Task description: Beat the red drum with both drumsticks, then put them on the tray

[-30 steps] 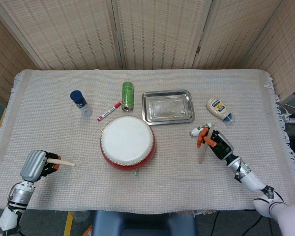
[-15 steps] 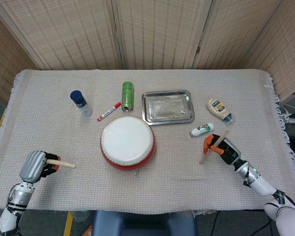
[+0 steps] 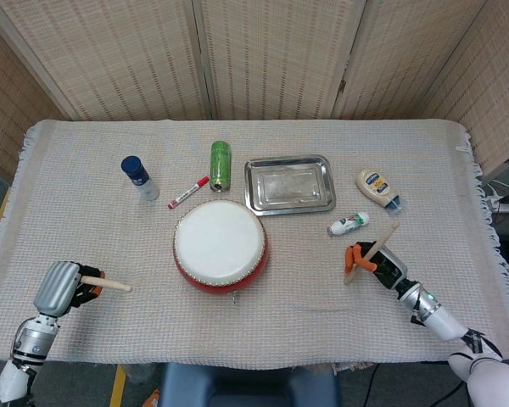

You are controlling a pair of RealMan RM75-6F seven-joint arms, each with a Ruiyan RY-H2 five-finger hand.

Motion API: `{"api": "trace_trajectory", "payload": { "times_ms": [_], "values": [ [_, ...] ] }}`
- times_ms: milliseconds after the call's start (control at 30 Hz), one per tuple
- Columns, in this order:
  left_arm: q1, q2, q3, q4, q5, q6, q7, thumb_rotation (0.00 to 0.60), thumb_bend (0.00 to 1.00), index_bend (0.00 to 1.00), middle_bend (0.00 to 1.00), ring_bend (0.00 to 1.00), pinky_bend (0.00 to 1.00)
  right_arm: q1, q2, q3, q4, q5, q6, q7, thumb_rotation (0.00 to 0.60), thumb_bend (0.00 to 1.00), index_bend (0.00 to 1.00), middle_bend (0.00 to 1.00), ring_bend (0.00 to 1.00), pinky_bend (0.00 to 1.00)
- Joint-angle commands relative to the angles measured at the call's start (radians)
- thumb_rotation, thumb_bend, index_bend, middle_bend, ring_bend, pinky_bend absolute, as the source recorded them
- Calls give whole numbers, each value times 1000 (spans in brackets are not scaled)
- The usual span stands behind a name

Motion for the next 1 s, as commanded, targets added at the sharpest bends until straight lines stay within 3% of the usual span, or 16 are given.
{"api": "trace_trajectory", "payload": {
  "times_ms": [33,300,567,633,700,767,900,1000],
  "values": [
    [1,0,1,2,-1,-1,-2,600,622,1000,1000,1000,1000,2,-8,-10,-6,-2,-16,-21,437,0,741,609,567,550],
    [3,-5,5,14,2,-1,-16,600,623,1000,1000,1000,1000,12,-27,-28,-17,-8,-48,-91,437,0,785,634,581,555],
    [5,-10,7,30,1,-3,-28,600,624,1000,1000,1000,1000,20,-48,-21,-38,10,-85,-168,443,0,986,785,709,629],
    [5,-12,7,33,2,-1,-30,600,624,1000,1000,1000,1000,24,-56,-20,-44,12,-96,-203,474,0,1000,817,741,649],
    [6,-13,8,36,3,0,-33,600,624,1000,1000,1000,1000,28,-65,-17,-52,14,-100,-237,546,8,1000,851,779,681],
    [5,-13,8,39,3,-2,-35,600,625,1000,1000,1000,1000,32,-74,-10,-58,19,-101,-278,600,120,1000,910,853,764],
    [7,-15,9,44,2,0,-41,600,624,1000,1000,1000,1000,39,-85,9,-73,31,-95,-366,600,461,1000,998,983,940],
    [9,-17,9,51,0,0,-46,600,623,1000,1000,1000,1000,40,-86,26,-90,45,-90,-437,600,644,1000,1000,1000,998]
  ]
}}
